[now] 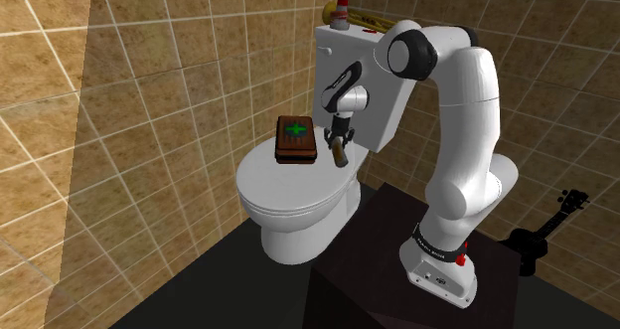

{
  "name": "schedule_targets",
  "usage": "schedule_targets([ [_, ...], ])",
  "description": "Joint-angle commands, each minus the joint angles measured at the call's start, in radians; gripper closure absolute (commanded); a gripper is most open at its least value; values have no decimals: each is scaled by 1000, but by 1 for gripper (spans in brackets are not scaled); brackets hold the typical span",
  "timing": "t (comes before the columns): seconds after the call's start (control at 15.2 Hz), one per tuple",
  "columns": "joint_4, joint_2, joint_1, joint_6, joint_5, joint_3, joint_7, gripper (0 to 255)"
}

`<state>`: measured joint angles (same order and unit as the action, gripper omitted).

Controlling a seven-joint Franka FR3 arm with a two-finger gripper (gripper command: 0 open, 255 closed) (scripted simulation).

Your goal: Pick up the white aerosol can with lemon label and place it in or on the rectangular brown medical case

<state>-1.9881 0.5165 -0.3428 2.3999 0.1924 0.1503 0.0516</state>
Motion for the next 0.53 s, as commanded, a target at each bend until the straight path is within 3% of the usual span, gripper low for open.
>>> schedule_targets([
  [0.0,-5,-24,3,-18,-6,4,5,255],
  [0.46,-4,-94,11,-88,-26,16,21,255],
])
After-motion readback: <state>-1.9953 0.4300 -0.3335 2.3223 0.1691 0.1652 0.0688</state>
